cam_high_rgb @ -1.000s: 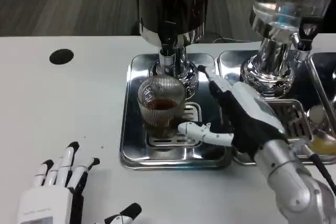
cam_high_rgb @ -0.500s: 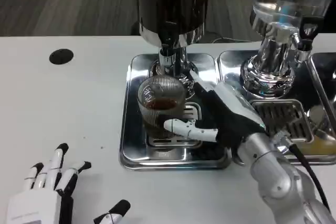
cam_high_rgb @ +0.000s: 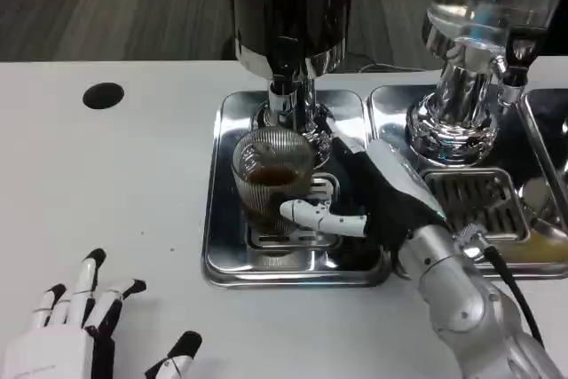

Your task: Grasp the cup under the faucet to collect the drink, then remove the cup.

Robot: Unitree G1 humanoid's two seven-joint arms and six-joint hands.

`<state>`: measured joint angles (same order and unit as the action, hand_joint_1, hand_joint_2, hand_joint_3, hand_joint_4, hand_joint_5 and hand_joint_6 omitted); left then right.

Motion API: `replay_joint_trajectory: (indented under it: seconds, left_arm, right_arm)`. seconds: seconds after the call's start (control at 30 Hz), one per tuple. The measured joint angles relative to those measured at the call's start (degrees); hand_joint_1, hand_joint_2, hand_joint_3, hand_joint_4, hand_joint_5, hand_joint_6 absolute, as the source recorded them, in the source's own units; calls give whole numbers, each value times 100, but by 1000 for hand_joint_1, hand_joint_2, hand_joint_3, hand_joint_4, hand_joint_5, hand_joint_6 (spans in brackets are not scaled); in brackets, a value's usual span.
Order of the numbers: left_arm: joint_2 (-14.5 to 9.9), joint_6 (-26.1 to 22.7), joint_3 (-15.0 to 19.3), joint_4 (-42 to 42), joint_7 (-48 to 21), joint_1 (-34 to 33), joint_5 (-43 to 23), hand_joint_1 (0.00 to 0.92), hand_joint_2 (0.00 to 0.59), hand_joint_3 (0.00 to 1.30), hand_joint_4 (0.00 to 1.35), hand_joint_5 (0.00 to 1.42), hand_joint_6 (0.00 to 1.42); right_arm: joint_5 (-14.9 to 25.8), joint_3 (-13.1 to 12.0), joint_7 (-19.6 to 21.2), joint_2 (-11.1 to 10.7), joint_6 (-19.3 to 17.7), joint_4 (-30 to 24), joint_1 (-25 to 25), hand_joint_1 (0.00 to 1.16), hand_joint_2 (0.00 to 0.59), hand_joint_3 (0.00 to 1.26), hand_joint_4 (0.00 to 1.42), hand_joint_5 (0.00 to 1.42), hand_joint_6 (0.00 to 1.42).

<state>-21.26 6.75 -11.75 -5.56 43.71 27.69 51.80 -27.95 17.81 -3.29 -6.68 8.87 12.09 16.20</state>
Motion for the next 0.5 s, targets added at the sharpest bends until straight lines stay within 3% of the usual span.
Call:
replay_joint_trajectory:
  seconds: [0.5]
  left_arm:
    - [-5, 44, 94, -208, 25, -28, -199, 0, 189, 370, 29, 204, 148]
  right_arm:
    - [115, 87, 240, 222, -380, 591, 234, 589, 151, 0, 0, 0, 35]
